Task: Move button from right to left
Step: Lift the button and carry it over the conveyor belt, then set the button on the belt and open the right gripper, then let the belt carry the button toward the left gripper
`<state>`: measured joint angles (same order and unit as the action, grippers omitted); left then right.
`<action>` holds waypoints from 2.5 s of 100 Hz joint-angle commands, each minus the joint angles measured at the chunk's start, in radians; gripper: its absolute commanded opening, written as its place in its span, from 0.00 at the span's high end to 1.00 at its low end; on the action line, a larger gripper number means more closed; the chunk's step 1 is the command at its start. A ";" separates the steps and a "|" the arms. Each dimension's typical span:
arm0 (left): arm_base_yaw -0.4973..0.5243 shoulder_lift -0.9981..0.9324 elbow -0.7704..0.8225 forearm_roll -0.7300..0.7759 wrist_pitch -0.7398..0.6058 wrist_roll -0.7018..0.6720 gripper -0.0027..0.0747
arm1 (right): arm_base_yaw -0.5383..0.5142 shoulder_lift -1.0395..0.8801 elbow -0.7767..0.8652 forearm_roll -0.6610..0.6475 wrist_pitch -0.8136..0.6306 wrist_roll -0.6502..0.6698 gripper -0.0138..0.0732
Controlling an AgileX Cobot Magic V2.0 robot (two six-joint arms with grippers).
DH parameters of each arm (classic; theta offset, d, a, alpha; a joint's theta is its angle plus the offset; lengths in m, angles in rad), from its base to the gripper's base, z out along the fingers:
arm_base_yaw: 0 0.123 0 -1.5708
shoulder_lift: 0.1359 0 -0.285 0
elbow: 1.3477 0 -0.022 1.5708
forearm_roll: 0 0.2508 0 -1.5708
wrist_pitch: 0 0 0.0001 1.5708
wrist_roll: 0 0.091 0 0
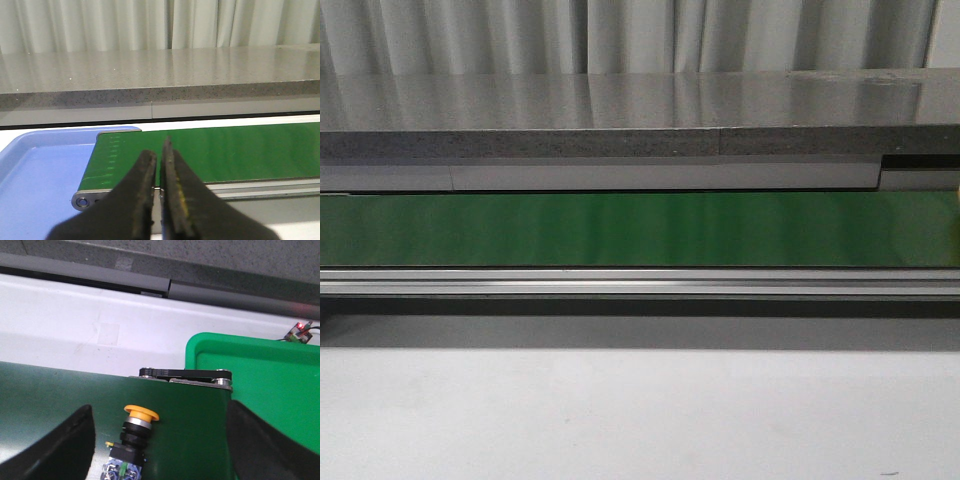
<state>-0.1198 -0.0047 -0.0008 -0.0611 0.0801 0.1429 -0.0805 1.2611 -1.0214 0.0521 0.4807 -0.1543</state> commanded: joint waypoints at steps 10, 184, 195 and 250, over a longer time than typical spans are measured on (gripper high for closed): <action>-0.005 -0.037 0.040 -0.010 -0.080 -0.011 0.96 | 0.008 -0.135 0.095 0.001 -0.169 -0.013 0.26; -0.005 -0.037 0.040 -0.010 -0.080 -0.011 0.96 | 0.114 -0.973 0.591 0.036 -0.050 -0.012 0.92; -0.005 -0.037 0.040 -0.010 -0.080 -0.011 0.96 | 0.114 -0.973 0.591 0.036 -0.050 -0.012 0.92; -0.005 -0.037 0.040 -0.002 -0.113 -0.011 0.96 | 0.114 -0.973 0.591 0.036 -0.050 -0.012 0.92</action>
<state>-0.1198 -0.0047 -0.0008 -0.0611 0.0736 0.1429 0.0328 0.2810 -0.4068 0.0851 0.5021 -0.1587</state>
